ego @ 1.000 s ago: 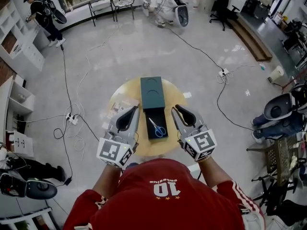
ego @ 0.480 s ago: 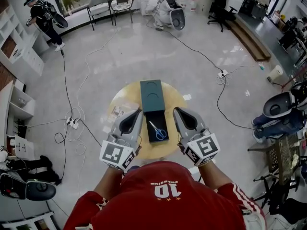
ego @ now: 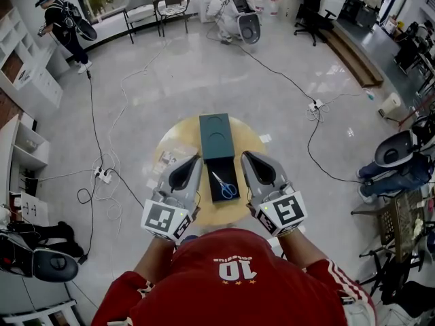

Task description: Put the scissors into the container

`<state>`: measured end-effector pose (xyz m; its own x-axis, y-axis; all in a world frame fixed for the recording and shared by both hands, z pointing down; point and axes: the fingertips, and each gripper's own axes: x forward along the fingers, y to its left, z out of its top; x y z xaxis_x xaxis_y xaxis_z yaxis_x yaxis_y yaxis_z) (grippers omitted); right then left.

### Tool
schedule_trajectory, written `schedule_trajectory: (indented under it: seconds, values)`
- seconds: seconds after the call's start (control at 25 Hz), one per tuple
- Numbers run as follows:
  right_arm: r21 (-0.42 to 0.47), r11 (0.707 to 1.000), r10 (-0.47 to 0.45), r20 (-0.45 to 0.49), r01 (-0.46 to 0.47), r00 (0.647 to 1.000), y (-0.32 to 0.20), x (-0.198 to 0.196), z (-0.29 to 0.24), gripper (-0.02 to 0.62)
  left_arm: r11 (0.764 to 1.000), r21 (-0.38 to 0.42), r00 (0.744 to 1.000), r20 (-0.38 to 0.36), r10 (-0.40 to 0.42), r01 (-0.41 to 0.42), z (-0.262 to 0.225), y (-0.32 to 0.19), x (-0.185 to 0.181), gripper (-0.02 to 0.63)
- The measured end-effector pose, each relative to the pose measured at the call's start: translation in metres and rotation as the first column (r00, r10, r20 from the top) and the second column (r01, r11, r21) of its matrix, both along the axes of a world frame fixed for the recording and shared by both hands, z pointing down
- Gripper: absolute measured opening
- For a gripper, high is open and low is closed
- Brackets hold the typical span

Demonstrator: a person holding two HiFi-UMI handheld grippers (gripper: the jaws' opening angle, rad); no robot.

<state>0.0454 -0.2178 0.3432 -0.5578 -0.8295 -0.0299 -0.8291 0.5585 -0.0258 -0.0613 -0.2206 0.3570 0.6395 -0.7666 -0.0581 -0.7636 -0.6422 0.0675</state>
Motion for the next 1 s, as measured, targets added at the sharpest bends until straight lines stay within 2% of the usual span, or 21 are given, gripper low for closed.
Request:
schedule_trajectory:
  seconds: [1.0]
  values:
    - [-0.025,0.999,-0.026,-0.011,0.025,1.0,0.01,-0.012,0.001,-0.002,1.0,-0.006,1.0,-0.005,0.004,-0.004,0.004,0.008,-0.001,0.003]
